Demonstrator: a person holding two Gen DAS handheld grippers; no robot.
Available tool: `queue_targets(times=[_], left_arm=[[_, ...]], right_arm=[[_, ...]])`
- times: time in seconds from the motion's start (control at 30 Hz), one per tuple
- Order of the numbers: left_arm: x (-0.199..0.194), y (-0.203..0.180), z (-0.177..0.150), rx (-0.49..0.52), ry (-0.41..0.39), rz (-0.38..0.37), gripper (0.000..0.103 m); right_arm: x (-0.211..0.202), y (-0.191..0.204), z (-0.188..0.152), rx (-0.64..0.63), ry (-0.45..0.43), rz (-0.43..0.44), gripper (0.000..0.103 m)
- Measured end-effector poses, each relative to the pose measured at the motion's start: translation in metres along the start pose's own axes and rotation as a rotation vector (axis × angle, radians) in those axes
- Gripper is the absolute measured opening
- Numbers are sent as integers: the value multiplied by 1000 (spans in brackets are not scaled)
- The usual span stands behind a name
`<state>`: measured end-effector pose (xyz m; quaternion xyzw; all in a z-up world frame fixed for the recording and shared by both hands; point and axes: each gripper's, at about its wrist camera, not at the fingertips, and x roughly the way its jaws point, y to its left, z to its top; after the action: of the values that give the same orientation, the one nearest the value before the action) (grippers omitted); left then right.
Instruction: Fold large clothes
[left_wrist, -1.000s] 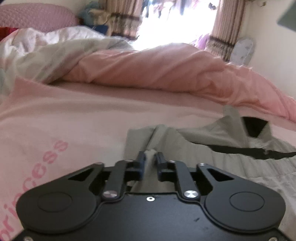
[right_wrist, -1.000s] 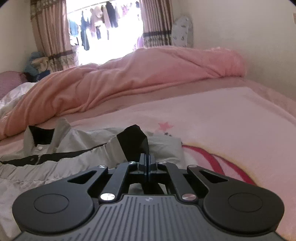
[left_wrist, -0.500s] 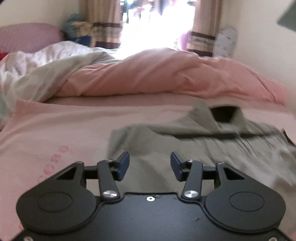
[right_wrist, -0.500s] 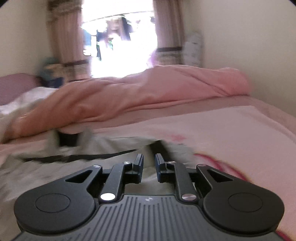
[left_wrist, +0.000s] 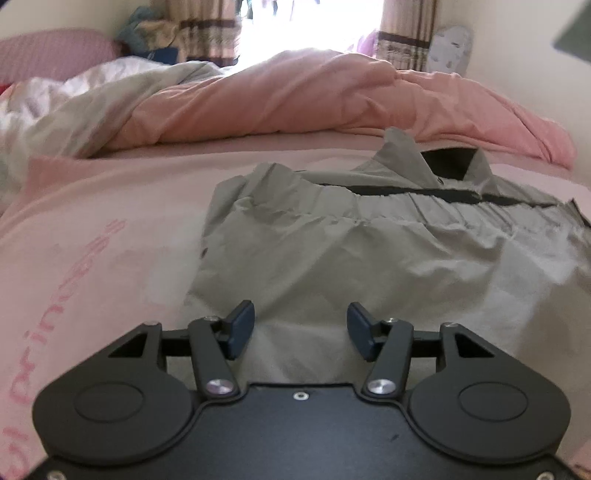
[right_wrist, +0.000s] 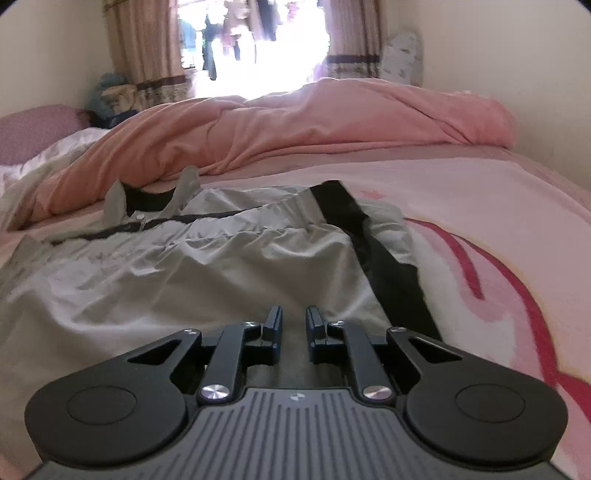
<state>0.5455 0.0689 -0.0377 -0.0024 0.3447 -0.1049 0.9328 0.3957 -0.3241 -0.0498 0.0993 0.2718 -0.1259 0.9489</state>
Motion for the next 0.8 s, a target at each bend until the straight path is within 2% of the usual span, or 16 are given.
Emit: queue_targets(times=[0.13,0.27,0.4,0.47,0.57,0.73,0.77,0.8], left_arm=[[-54,8,-16,-49,-46,-53,56],[-81,6,-47,-60,-47,-81,56],[-69,7,-76,-63,18,-43,56],[-63,12,-83,-58,-1,-43,61],[-63,19,-86,-86,-12,-57,60],[-63,20,-82,-99,-2,-52,59],[-66,18,-82,-117,5,-45,58],[-71,18,-80,-139,9,-43,59]], right_arm=[[-46,-3,-7,-6,-61,23,21],[-68,-8,-23,-11,-56,18,23],[-60,-14,-42,-21,2,-36,23],[-54,-20,-53,-17,26,-51,22],[-53,-20,-63,-48,-3,-51,20],[-59,2,-57,-78,11,-155,23],[-64,11,-54,-71,-4,-159,24],[-72,22,-50,-68,-32,-124,24]])
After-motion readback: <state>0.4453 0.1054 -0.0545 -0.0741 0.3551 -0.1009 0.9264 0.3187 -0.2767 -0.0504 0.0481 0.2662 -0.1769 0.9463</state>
